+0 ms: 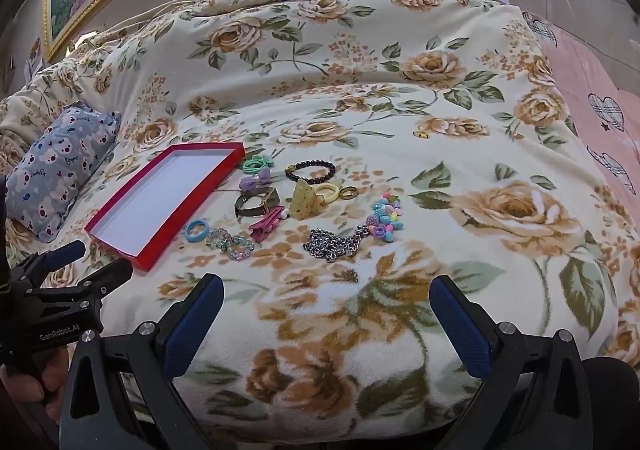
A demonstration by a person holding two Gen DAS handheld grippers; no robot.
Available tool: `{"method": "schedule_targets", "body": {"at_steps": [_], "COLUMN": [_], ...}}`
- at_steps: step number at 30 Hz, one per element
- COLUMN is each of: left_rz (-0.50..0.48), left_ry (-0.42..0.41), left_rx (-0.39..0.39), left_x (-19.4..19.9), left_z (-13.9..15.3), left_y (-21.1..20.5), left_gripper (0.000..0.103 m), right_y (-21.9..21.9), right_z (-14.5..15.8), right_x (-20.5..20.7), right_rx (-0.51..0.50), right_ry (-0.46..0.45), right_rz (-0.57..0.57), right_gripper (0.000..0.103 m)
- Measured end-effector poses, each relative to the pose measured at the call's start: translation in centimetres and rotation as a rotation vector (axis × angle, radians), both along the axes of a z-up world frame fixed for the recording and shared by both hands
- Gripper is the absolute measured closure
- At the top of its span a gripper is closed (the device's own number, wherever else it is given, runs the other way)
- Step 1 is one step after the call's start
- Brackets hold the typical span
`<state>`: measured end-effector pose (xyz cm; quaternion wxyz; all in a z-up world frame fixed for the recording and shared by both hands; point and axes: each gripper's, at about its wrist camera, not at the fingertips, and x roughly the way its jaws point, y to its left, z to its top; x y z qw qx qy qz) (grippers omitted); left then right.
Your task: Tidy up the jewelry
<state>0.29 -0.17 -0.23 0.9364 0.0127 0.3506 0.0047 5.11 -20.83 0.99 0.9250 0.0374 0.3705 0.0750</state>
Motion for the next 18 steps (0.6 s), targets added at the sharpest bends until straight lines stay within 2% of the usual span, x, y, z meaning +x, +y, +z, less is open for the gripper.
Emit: {"method": "schedule_targets", "body": {"at_steps": [18], "left_rz": [0.003], "left_ry": [-0.002], "left_rx": [0.005], "left_x": [0.11], "left_z": [0.17], "left_y": [-0.05], "left_gripper": [0.001], "right_y": [0.19], "right_z": [0.16], "right_x": [0.16], "right_rx": [0.017], "right_ry": [0.002], "right_rz": [0.010], "right_gripper": [0.000]}}
